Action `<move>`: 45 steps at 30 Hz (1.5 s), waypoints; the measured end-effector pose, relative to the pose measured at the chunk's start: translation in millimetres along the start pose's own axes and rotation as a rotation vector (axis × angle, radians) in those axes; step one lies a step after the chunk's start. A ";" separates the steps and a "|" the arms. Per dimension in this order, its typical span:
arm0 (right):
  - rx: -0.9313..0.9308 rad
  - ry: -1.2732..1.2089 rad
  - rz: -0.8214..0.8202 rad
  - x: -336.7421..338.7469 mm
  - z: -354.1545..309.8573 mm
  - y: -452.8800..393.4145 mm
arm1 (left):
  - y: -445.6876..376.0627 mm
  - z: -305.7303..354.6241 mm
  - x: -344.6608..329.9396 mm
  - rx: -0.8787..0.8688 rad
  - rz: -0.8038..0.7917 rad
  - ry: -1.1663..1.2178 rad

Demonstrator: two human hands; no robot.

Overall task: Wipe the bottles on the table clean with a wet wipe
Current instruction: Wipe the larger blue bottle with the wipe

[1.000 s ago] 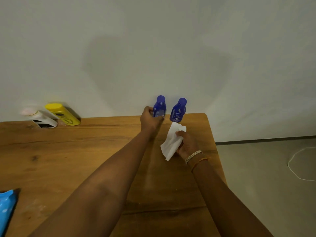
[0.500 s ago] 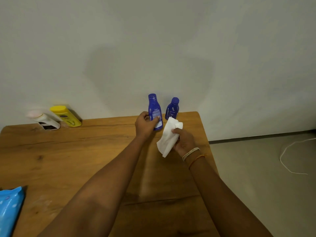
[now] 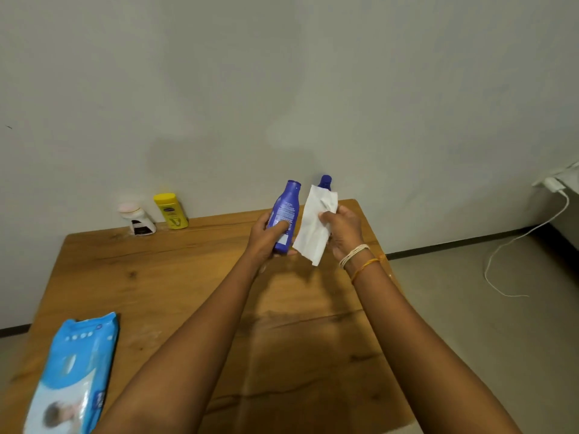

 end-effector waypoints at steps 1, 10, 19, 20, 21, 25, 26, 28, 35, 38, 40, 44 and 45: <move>0.046 0.018 0.019 1.1 -8.4 8.9 | 8.1 5.7 2.6 0.021 -0.041 0.054; 0.425 0.202 0.209 -0.2 -61.0 55.5 | 52.0 29.9 19.2 0.270 -0.254 0.450; 0.837 0.369 0.272 -27.2 -109.7 74.2 | 66.1 43.2 14.3 0.279 -0.252 0.513; 0.894 0.405 0.274 -30.1 -112.5 77.4 | 66.4 43.7 13.6 0.281 -0.250 0.515; 0.952 0.438 0.264 -33.8 -115.1 81.7 | 67.0 44.1 12.5 0.285 -0.250 0.517; 1.136 0.606 0.147 -52.1 -108.3 92.8 | 69.2 43.3 10.1 0.299 -0.214 0.504; 1.176 0.650 0.114 -55.9 -103.7 94.8 | 69.0 43.8 9.5 0.297 -0.201 0.511; 1.231 0.719 0.040 -62.0 -93.1 100.1 | 68.6 46.4 8.8 0.296 -0.183 0.547; 1.333 0.762 -0.158 -70.3 -46.5 121.2 | 65.2 65.2 11.4 0.305 -0.181 0.691; 1.417 0.782 -0.217 -72.7 -31.0 140.8 | 63.3 68.1 15.4 0.324 -0.223 0.713; 1.490 0.785 -0.239 -70.5 -22.5 152.7 | 60.8 66.5 20.0 0.334 -0.230 0.689; 1.449 0.682 -0.283 -63.5 -21.2 165.6 | 58.2 63.0 24.2 0.373 -0.231 0.669; 1.409 0.640 -0.287 -62.4 -22.6 167.8 | 59.4 63.7 25.2 0.375 -0.235 0.672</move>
Point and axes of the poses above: each hand's wrist, its own y-axis away from the middle knuckle, its own x-axis out of the back of the hand, z = x × y, the point moved 6 cm from there along -y, towards the middle knuckle, and after that the axes turned 12 degrees about z, right-handed, at the moved point
